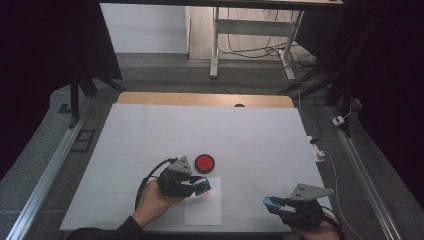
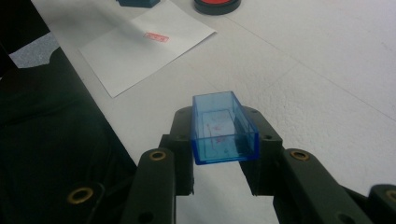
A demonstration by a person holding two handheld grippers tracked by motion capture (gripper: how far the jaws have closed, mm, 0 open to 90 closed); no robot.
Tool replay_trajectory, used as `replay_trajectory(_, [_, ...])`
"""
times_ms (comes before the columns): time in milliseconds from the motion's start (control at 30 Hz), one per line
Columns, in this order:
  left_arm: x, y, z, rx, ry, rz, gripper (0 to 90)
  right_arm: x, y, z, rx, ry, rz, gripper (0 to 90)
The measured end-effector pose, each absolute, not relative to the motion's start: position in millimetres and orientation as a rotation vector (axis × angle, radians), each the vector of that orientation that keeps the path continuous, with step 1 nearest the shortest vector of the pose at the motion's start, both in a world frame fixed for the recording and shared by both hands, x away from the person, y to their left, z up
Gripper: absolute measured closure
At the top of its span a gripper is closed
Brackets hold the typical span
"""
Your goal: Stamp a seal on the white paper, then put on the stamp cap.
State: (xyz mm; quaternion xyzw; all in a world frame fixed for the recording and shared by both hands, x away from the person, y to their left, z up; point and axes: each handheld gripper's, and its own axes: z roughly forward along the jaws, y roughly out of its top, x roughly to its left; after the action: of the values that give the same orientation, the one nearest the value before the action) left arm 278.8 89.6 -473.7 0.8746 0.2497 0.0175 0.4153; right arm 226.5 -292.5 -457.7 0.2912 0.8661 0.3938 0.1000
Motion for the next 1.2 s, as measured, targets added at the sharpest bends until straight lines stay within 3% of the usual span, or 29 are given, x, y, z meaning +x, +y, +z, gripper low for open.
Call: replay_trajectory(1200, [273.0,112.8,-442.7,2.066,0.474,0.022,69.7,227.5,-293.2,-457.6,0.876,2.559,1.173,68.1])
